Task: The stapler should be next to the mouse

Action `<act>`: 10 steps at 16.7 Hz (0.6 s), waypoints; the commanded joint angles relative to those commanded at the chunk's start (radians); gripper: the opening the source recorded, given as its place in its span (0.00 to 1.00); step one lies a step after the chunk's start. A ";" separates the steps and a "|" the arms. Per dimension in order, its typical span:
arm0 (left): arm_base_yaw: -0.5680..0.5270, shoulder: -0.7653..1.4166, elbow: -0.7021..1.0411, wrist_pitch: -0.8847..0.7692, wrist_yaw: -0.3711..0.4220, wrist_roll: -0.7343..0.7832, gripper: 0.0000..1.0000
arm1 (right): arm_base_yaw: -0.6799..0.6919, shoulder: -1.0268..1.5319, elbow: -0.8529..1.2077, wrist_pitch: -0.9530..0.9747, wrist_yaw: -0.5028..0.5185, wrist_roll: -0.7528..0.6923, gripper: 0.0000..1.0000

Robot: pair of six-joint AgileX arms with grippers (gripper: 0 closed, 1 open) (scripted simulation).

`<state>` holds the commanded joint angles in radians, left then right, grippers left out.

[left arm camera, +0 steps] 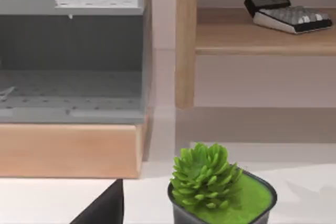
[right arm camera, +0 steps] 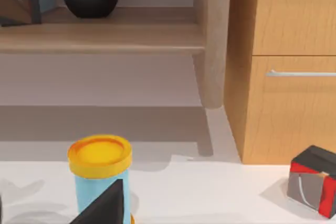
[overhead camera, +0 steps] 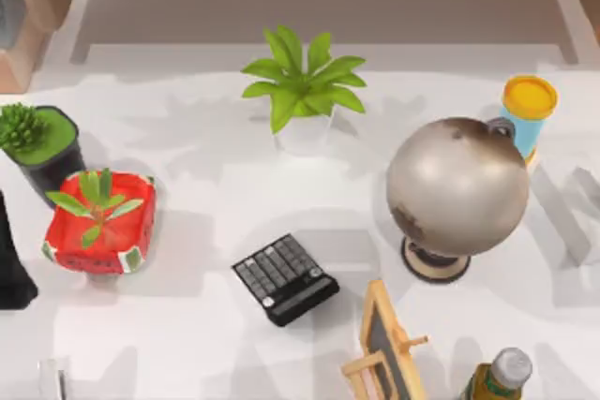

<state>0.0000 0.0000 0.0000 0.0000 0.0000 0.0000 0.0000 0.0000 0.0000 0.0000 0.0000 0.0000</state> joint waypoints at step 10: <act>-0.122 0.383 0.219 -0.350 -0.003 -0.223 1.00 | 0.000 0.000 0.000 0.000 0.000 0.000 1.00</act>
<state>-0.1221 0.3831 0.2185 -0.3501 -0.0026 -0.2226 0.0000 0.0000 0.0000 0.0000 0.0000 0.0000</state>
